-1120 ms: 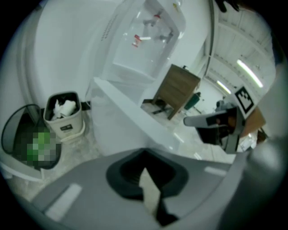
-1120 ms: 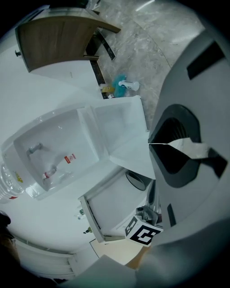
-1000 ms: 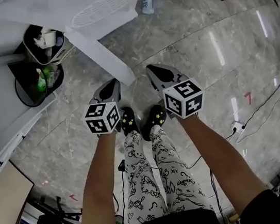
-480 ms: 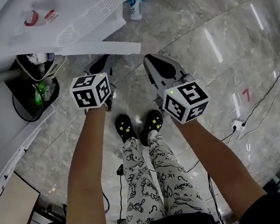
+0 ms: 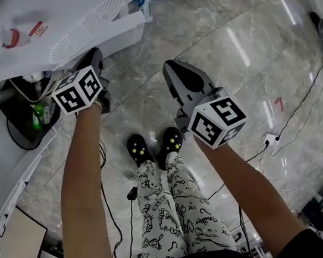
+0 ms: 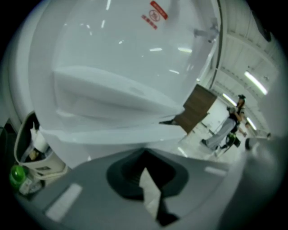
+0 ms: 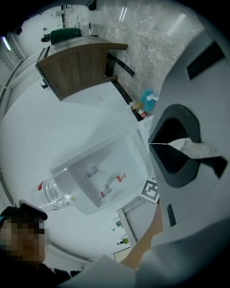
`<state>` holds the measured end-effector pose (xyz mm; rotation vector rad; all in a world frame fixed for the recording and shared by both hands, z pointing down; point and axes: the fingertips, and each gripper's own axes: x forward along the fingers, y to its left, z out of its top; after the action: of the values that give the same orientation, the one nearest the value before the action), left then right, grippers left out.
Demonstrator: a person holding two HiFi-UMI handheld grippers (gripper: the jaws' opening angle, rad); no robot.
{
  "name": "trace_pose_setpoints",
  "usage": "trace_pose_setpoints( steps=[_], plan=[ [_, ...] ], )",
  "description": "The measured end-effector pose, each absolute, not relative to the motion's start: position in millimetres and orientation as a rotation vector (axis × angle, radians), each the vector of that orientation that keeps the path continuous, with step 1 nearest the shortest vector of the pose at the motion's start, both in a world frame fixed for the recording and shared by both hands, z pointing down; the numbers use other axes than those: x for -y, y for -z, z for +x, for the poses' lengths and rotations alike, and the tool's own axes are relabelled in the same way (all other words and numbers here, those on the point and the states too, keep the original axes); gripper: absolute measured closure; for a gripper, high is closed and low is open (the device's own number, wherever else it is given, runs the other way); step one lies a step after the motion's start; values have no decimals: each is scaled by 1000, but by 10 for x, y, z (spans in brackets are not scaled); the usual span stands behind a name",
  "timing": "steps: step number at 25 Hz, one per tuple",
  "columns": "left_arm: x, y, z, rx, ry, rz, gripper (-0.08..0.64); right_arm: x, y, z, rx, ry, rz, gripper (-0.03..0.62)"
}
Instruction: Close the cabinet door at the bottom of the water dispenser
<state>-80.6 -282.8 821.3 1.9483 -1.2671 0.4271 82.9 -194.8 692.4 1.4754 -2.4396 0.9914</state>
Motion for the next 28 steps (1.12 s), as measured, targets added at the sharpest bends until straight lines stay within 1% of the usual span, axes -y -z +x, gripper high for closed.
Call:
trace_pose_setpoints(
  steps=[3,10,14,17,21,24,28],
  plan=[
    [2886,-8206,-982,1310,-444,1953,561,1969,-6862,877,2462,-1011,1520,575],
    [3039,-8086,-1162,1381,-299,1917,561,2057,-6639,815,2505,-988,1548,575],
    [2926,-8055,-1194,1373,-280,1900,561,2036,-6584,796,2510,-978,1557,575],
    [2780,-7874,-1153,1343,-275,1935,561,2033,-6470,754,2529,-959,1545,575],
    [2387,-7361,-917,1228,-337,2149,561,1900,-6199,723,2537,-908,1498,575],
    [1931,-6853,-808,1193,-385,2264,561,1693,-5805,780,2589,-886,1460,575],
    [1303,-5946,-791,1291,-283,2223,561,1115,-5202,1033,2560,-933,1464,575]
  ],
)
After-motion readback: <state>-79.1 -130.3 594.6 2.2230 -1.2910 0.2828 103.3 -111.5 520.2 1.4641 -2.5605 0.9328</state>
